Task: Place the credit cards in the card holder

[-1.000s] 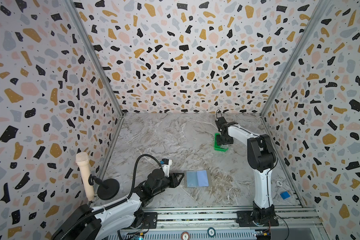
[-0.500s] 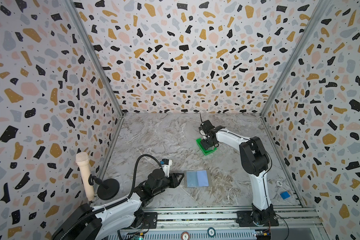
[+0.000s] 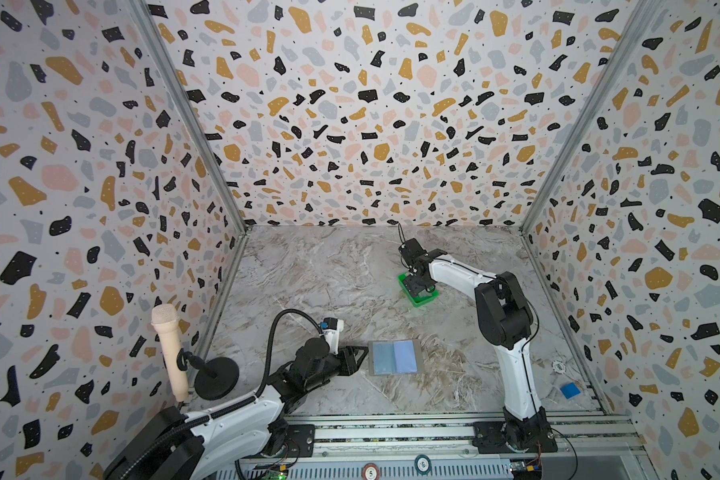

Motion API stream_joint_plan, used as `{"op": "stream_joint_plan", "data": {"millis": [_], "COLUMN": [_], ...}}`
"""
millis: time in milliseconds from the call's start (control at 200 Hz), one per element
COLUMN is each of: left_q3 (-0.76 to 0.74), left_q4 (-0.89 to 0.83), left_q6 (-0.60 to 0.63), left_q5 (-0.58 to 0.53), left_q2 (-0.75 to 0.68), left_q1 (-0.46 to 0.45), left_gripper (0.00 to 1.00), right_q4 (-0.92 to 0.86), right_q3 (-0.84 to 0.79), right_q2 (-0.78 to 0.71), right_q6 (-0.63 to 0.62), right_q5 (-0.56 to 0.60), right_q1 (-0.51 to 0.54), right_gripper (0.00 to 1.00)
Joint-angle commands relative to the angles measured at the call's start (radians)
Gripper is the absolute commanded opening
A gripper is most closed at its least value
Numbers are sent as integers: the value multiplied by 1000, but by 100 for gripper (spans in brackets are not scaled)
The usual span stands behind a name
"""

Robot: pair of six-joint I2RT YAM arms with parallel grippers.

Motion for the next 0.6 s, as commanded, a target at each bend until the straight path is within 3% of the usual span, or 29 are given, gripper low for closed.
{"op": "stream_joint_plan", "data": {"millis": [0,446,596], "left_q3": [2,-2,-2], "left_q4": [31,30,27], "left_q6": [0,-6,-7], "left_q5": [2,3,4], "left_q2": [-2,-13,-20], "left_q1": [7,7,8], "left_gripper": [47,47,47], "right_q4": [-61,-124,-98], "right_q3": [55,71,28], "right_q2": [-29,-62,-90], "right_q6": [46,88,97], "right_q5": [96,143,40], "right_q1": [-18,-107,-164], "right_gripper": [85,82,81]}}
